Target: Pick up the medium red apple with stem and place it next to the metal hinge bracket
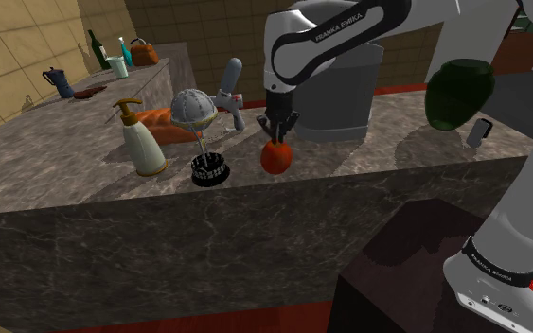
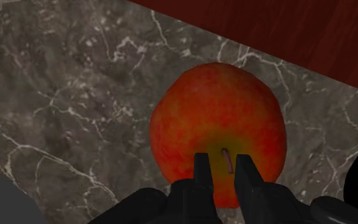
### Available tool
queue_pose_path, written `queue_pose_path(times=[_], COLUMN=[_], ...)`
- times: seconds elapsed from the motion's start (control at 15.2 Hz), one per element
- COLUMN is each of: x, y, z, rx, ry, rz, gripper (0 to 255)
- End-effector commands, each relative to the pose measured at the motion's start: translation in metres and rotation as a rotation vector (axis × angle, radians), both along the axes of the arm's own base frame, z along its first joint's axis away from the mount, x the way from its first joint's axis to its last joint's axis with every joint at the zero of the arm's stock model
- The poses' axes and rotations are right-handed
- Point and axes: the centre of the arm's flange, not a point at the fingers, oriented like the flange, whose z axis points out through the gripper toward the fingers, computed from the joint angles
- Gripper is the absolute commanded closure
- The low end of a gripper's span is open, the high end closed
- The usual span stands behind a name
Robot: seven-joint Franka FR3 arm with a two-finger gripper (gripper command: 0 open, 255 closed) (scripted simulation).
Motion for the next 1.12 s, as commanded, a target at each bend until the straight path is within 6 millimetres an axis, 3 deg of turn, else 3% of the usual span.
queue_pose_path(times=[0.0, 0.4, 1.06], x=[-0.001, -0.001, -0.001], y=[0.001, 0.001, 0.001], z=[-0.002, -0.002, 0.051], rx=[0.0, 0.0, 0.0], ry=[0.004, 0.004, 0.004], rz=[0.002, 0.002, 0.002], gripper=[255, 255, 255])
